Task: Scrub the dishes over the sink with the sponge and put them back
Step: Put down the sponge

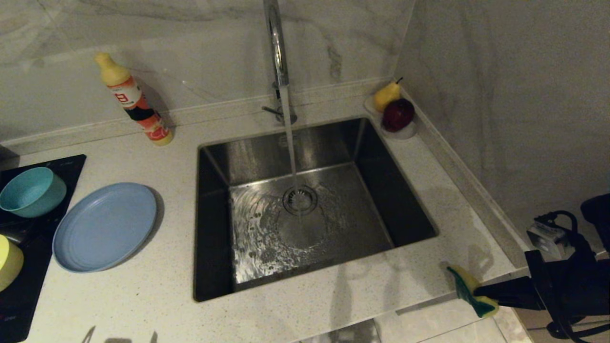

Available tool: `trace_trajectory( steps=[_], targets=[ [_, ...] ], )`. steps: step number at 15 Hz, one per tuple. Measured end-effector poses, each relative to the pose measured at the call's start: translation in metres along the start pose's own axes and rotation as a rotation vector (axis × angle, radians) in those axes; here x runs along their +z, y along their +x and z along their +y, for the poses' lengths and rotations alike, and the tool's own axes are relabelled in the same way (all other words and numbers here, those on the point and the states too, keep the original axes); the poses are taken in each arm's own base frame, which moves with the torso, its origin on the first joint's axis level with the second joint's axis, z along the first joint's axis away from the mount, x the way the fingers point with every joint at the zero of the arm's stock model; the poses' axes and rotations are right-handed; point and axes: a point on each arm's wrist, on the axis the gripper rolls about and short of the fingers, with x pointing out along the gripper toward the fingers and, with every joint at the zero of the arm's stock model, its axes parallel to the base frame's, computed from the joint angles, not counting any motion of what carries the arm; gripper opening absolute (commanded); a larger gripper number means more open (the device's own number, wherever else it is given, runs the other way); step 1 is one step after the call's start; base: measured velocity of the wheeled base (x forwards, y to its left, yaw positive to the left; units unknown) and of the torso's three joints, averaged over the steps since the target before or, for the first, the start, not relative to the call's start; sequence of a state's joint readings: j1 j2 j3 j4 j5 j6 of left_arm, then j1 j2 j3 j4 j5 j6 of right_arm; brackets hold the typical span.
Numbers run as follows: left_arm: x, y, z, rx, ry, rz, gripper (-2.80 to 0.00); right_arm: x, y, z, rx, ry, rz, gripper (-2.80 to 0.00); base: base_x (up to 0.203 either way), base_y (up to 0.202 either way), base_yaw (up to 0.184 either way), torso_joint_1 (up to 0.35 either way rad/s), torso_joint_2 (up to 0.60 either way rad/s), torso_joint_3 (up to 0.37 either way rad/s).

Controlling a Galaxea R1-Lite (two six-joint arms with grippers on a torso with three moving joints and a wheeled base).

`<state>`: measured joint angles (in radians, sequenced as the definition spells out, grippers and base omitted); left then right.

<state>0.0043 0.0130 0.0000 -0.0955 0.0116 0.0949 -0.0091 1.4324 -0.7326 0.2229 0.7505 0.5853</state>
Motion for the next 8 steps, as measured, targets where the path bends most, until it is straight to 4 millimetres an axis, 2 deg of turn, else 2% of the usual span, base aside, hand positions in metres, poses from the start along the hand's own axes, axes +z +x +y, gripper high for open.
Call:
trace_trajectory(
  steps=[5, 8],
  targets=[
    [0.002, -0.001, 0.001, 0.019, -0.132, -0.038, 0.00, 0.004, 0.008, -0.002, 0.021, -0.031, -0.008, -2.80, 0.000, 0.000, 0.000, 0.000, 0.00, 0.000],
    [0.002, -0.001, 0.000, 0.010, -0.065, -0.031, 0.00, 0.000, 0.013, -0.003, 0.013, -0.033, 0.018, -2.80, 0.000, 0.000, 0.000, 0.000, 0.00, 0.000]
  ],
)
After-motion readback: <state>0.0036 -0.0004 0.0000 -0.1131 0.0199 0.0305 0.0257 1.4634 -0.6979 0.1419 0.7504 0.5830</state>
